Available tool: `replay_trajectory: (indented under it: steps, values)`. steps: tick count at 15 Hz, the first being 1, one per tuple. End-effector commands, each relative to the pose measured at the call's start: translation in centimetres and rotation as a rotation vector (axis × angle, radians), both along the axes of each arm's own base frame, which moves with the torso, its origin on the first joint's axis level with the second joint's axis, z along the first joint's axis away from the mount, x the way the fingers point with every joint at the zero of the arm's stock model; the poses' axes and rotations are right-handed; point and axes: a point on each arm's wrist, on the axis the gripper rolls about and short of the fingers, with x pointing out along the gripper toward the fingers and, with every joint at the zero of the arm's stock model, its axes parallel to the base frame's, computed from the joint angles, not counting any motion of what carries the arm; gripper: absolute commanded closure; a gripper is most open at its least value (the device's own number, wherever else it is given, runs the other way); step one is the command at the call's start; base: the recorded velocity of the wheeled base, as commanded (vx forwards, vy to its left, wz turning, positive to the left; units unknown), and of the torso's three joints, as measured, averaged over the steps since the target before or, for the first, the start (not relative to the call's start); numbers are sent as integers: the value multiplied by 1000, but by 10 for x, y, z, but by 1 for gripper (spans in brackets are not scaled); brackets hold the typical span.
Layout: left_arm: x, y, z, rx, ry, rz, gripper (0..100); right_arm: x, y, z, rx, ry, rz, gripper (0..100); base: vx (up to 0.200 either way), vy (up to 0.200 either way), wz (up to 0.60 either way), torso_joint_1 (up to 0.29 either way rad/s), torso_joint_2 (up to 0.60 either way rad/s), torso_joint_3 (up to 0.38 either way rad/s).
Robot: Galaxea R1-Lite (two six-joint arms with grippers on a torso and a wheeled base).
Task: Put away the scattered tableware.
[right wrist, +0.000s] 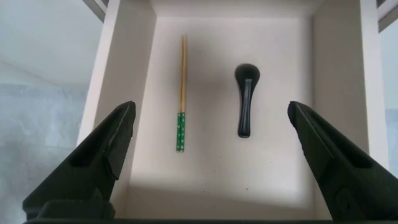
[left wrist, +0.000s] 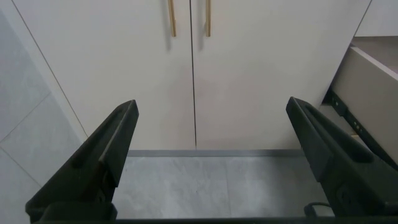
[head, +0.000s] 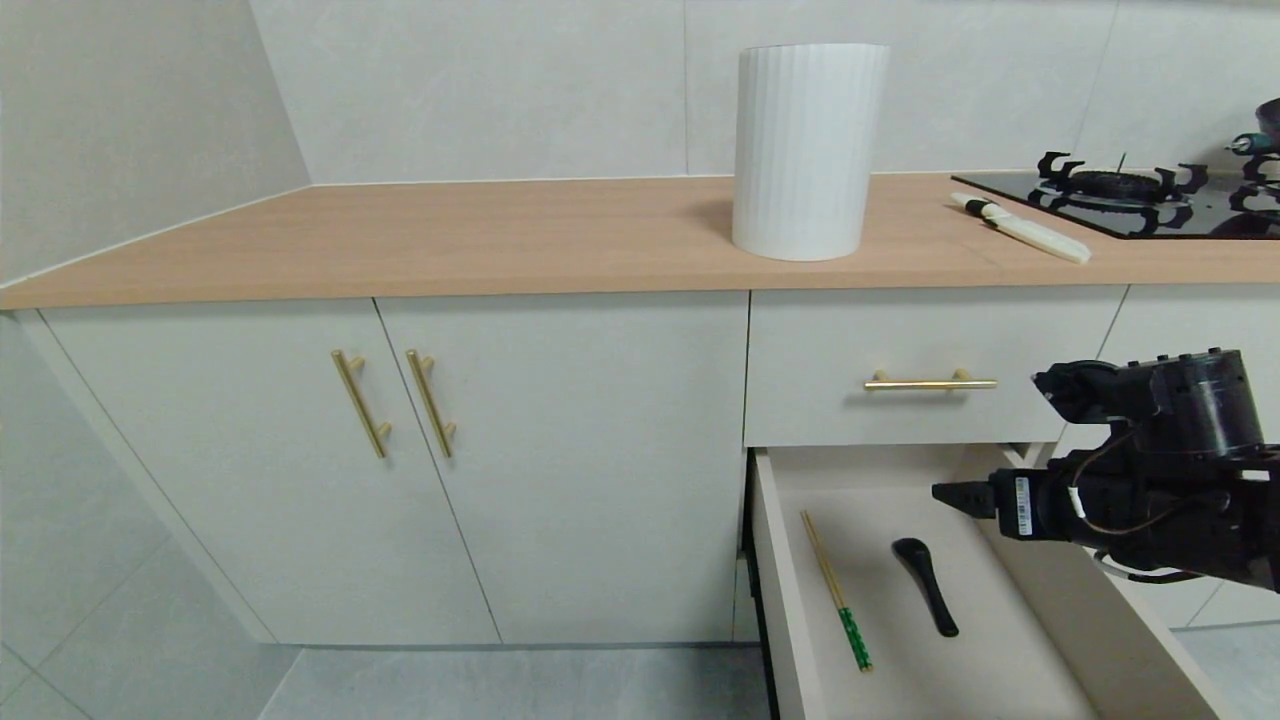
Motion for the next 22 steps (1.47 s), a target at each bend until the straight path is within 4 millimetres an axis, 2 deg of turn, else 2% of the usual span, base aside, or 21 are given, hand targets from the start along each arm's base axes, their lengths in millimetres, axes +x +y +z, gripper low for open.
replay_trajectory:
  steps: [1,13,17,22]
  values:
    - [0,0,0,0,1,0,0,-1,0,1,1,-4,1,0,-200,0,0,2,2,2]
    - [0,0,0,0,1,0,0,-3,4,-2,-7,19,19,0,-200,0,0,1,4,4]
    - [0,0,0,0,1,0,0,-7,6,-5,-9,57,45,0,0,0,0,0,0,0]
    - [0,0,0,0,1,0,0,-38,9,6,37,183,238,0,0,0,0,0,0,0]
